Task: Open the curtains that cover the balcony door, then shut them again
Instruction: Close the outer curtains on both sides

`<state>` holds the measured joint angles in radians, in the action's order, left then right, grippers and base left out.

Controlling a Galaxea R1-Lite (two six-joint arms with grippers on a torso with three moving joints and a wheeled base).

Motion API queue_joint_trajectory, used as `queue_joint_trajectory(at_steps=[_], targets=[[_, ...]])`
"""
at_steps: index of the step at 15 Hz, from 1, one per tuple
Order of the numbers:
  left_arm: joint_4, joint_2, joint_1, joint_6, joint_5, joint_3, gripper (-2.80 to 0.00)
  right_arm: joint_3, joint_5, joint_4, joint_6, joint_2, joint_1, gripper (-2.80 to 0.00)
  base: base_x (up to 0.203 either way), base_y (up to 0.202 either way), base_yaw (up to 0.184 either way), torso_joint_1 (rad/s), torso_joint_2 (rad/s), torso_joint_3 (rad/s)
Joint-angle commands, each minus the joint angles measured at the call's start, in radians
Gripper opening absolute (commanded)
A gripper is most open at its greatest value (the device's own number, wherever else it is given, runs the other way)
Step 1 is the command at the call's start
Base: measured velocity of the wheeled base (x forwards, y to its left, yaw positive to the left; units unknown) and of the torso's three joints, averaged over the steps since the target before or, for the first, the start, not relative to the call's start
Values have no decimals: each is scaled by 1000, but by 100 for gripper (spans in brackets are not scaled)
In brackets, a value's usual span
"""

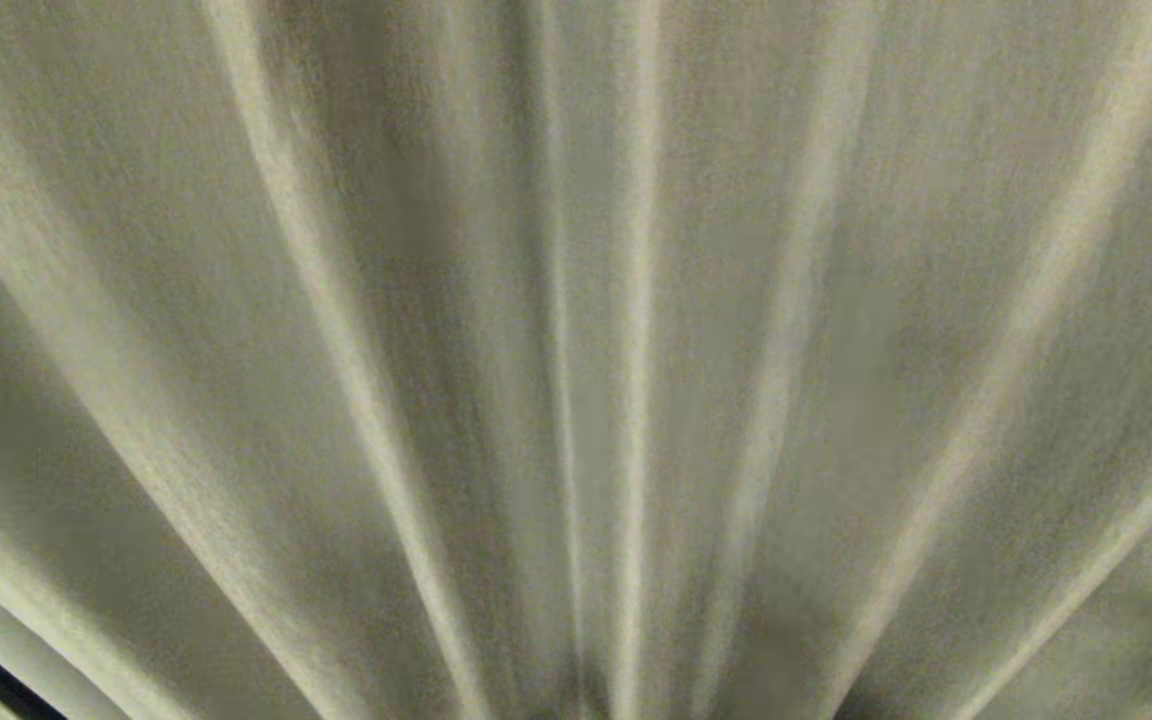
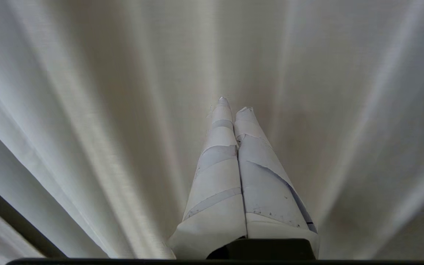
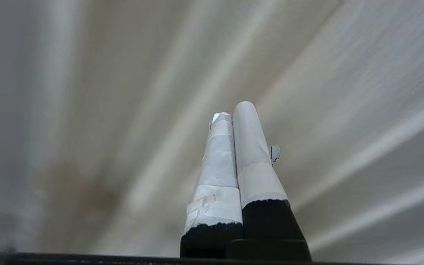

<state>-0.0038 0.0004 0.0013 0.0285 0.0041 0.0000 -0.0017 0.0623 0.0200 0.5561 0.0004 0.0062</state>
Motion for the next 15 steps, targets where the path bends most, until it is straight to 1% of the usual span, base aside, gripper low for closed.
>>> queue_joint_trajectory(at_steps=[1,3,4,5,6,7,9,10,15], targets=[[-1,0,0,1,1,0,-280,0,-18,4,-36,1,1,-280,0,0,0,0,0,0],[-1,0,0,1,-2,0,-280,0,-51,23,-250,1,1,-280,0,0,0,0,0,0],[-1,0,0,1,0,0,-280,0,-56,25,-374,1,0,-280,0,0,0,0,0,0],[-1,0,0,1,-2,0,-280,0,-60,5,-486,1,0,-280,0,0,0,0,0,0],[-1,0,0,1,-2,0,-280,0,-67,-15,-562,1,0,-280,0,0,0,0,0,0],[-1,0,0,1,1,0,-280,0,-77,-19,-569,0,0,-280,0,0,0,0,0,0],[-1,0,0,1,1,0,-280,2,-74,-26,-488,0,0,-280,0,0,0,0,0,0],[-1,0,0,1,0,0,-280,0,-73,-26,-464,0,0,-280,0,0,0,0,0,0],[-1,0,0,1,1,0,-280,0,-73,-26,-469,1,0,-280,0,0,0,0,0,0]])
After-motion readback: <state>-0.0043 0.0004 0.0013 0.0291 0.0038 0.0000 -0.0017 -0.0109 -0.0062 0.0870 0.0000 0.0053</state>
